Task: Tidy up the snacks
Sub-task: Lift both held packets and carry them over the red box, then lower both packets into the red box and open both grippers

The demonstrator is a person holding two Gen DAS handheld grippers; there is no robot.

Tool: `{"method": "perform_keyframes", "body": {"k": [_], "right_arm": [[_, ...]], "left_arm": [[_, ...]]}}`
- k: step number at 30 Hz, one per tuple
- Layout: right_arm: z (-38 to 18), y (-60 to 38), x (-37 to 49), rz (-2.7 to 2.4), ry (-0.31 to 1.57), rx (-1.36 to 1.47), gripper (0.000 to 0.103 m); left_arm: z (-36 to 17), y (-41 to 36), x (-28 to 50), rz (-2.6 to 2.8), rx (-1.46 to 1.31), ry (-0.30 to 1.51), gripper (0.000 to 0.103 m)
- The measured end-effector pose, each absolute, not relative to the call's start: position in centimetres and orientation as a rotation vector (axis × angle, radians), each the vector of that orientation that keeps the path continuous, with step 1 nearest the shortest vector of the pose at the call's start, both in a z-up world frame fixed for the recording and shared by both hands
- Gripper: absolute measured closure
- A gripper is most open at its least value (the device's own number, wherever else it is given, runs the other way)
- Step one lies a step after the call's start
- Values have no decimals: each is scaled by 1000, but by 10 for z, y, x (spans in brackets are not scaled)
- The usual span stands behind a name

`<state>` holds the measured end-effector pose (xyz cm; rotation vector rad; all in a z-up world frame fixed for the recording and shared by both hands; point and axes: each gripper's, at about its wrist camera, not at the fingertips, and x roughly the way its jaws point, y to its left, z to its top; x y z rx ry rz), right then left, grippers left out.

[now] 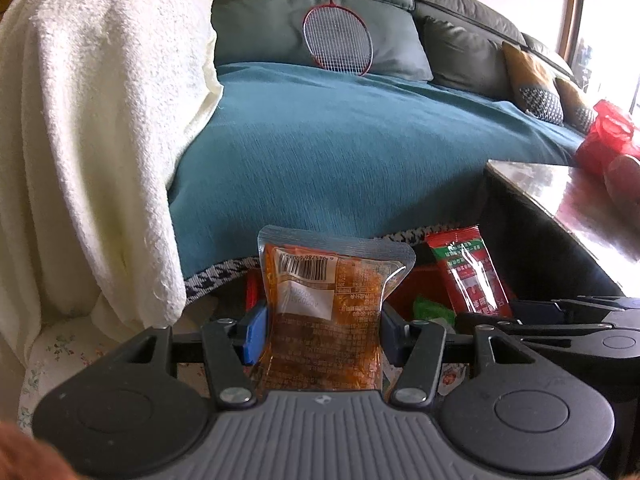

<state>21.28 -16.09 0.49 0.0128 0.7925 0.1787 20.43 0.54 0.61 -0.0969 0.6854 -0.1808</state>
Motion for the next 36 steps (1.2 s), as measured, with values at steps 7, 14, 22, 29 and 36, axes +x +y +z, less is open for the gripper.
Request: {"method": "perform_keyframes", "body": {"k": [7, 14, 22, 29, 36], "right_arm": [[-4, -157, 216, 177, 824, 3, 45], [-15, -156, 216, 178, 858, -8, 45], [-25, -152, 220, 178, 894, -25, 44], [-29, -153, 219, 176, 912, -35, 40], [-29, -157, 218, 171, 918, -28, 37]], "left_arm": [[-2, 2, 206, -174, -90, 710, 54], [-12, 0, 209, -165, -77, 739, 54], [-18, -3, 215, -168, -59, 755, 54], [-23, -5, 217, -163, -53, 779, 47], [-27, -5, 219, -153, -48, 800, 41]]}}
